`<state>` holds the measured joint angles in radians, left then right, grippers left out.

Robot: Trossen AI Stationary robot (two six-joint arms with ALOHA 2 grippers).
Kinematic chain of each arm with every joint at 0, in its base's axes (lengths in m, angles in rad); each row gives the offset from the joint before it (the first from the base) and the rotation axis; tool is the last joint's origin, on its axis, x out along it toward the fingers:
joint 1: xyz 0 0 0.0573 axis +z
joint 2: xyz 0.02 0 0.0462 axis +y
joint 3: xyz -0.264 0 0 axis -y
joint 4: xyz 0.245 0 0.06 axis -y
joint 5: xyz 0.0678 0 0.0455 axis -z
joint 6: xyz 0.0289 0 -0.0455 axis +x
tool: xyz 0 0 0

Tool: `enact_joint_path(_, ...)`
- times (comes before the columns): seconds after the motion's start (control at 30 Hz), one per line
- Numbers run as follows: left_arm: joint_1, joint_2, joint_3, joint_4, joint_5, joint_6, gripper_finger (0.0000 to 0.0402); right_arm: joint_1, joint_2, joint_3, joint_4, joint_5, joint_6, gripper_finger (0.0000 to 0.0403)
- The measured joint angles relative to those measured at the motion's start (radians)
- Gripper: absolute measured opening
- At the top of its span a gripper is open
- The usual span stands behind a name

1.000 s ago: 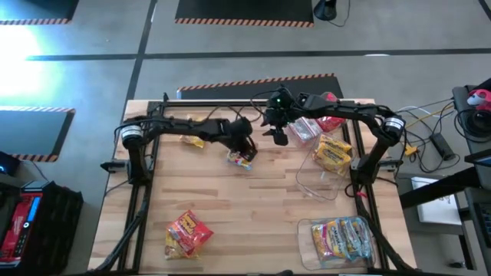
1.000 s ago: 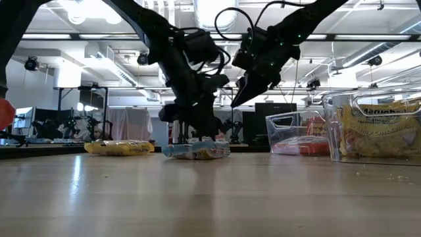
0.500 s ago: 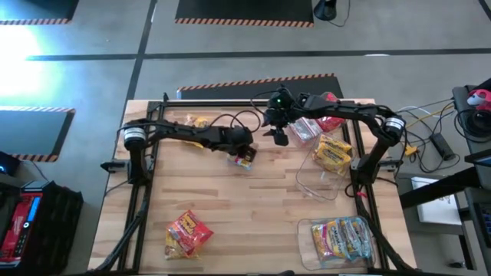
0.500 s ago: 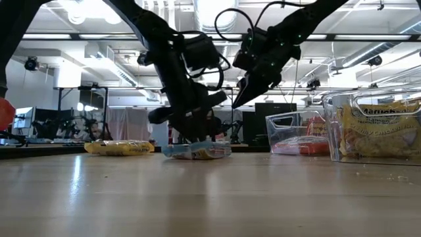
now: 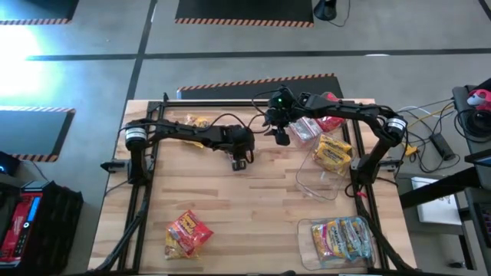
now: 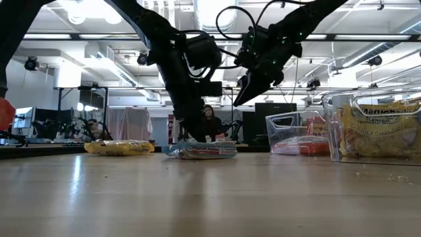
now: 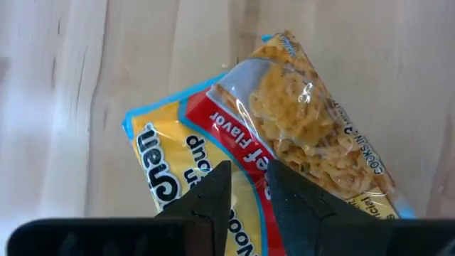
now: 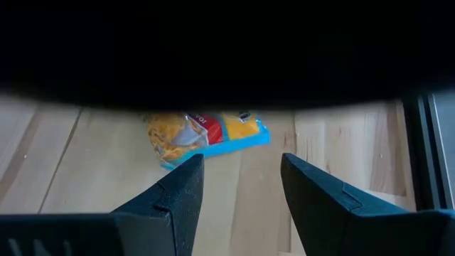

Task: Sort Maruchan noodles
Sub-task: Put the blue noodle pack into the bottom transparent bin

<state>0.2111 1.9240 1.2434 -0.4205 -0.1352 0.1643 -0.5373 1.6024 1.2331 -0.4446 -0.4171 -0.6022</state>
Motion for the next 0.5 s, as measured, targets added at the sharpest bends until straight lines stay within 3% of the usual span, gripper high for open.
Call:
enact_joint_path(0.1,0.0,-0.003,0.005,-0.008,-0.001,0.041,0.0078,0.0,0.0,0.0,-0.001,0.012,0.0,0.0176)
enact_joint_path(0.23,0.001,-0.02,0.033,-0.024,-0.001,-0.033,0.0077,0.0,-0.003,0.001,-0.011,0.075,0.0,0.0176)
enact_joint_path(0.5,-0.015,-0.033,0.066,-0.019,0.045,-0.553,0.0077,0.0,-0.003,0.002,-0.022,0.096,0.091,0.0176)
